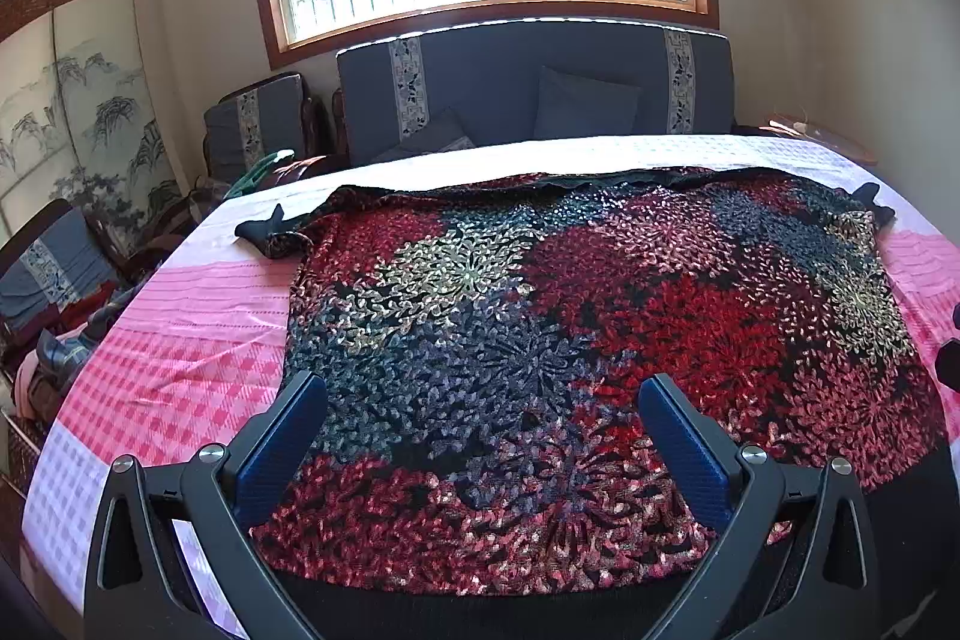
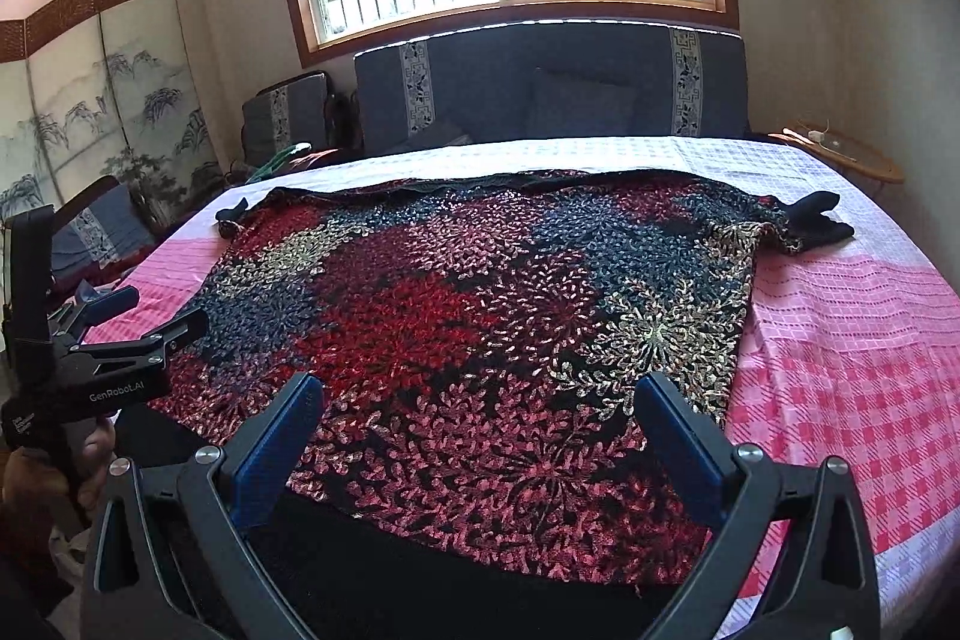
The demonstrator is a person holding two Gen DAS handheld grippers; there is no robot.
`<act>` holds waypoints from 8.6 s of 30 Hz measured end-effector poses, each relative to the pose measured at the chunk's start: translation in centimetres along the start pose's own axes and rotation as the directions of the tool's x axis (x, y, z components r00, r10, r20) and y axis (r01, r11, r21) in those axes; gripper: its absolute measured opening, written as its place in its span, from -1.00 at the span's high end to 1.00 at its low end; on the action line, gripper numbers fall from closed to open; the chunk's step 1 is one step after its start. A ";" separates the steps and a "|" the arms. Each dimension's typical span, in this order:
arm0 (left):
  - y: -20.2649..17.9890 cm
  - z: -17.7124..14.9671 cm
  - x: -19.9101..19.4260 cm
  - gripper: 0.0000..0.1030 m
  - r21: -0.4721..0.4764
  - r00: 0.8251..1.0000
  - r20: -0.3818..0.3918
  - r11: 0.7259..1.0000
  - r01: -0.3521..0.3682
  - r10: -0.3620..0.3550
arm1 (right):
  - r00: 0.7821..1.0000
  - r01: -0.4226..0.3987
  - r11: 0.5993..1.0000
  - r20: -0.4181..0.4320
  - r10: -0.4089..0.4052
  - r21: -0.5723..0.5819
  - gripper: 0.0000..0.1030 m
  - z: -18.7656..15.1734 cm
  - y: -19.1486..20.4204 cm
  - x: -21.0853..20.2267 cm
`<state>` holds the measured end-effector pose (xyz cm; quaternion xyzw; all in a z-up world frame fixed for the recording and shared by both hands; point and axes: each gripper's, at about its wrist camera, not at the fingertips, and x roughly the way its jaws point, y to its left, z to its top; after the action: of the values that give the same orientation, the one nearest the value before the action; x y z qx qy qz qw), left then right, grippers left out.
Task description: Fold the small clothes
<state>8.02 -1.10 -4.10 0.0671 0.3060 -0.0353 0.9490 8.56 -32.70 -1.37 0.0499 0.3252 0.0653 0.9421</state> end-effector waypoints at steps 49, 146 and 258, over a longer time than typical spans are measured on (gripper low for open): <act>0.2 -0.7 6.7 -1.00 -0.066 0.988 -0.133 0.995 0.072 -0.080 | 0.997 -0.058 0.641 0.006 0.082 0.765 -0.23 7.8 -37.1 11.3; 5.9 -2.3 8.3 -1.00 -0.420 0.952 -0.133 0.886 0.197 -0.275 | 0.935 -0.026 0.913 -0.332 -0.121 -0.407 -0.19 11.2 7.1 26.6; 25.4 19.2 23.1 1.00 -0.332 0.985 -0.082 0.936 0.119 -0.154 | 0.926 -0.357 0.920 -0.070 0.372 0.163 -0.50 7.4 -3.0 17.0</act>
<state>40.54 20.54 0.48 -0.1100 0.3618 -0.0464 0.9246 26.70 -33.41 -6.27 0.1757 0.3607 0.2177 0.8897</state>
